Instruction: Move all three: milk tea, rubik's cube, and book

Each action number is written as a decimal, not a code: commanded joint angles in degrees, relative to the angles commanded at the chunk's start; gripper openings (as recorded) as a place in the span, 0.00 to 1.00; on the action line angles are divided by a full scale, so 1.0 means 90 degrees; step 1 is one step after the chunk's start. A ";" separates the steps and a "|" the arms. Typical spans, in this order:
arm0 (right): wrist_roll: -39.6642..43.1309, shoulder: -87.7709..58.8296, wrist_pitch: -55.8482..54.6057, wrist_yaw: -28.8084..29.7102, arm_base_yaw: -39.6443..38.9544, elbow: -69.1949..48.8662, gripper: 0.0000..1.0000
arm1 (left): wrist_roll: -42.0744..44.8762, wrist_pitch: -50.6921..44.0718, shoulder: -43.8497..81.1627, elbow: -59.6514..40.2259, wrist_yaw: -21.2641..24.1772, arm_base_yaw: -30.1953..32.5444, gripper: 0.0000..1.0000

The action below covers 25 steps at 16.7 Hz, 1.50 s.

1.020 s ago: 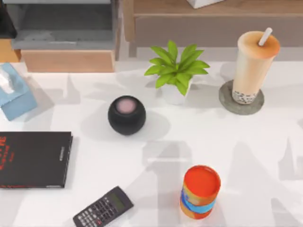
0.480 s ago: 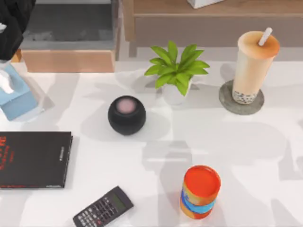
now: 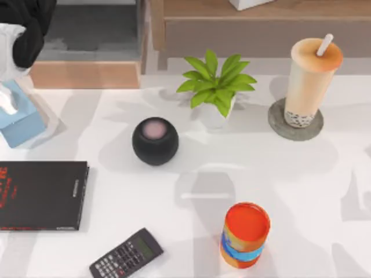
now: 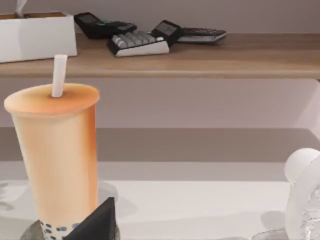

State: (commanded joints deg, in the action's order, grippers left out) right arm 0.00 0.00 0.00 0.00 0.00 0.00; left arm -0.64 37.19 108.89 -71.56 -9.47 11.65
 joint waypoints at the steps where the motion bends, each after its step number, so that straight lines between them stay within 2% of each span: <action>1: 0.0000 0.0000 0.0000 0.0000 0.0000 0.0000 1.00 | 0.0000 -0.0014 -0.0016 0.0032 0.0008 -0.0035 1.00; 9: 0.0000 0.0000 0.0000 0.0000 0.0000 0.0000 1.00 | -0.0003 -0.0253 0.0613 -0.0864 0.0075 -0.0066 1.00; 13: 0.0000 0.0000 0.0000 0.0000 0.0000 0.0000 1.00 | -0.0004 -0.0276 0.0661 -0.0934 0.0080 -0.0070 1.00; 25: 0.0000 0.0000 0.0000 0.0000 0.0000 0.0000 1.00 | -0.0004 -0.0276 0.0661 -0.0934 0.0080 -0.0070 0.10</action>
State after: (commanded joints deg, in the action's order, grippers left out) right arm 0.00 0.00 0.00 0.00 0.00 0.00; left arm -0.67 34.71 114.84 -79.97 -8.75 11.02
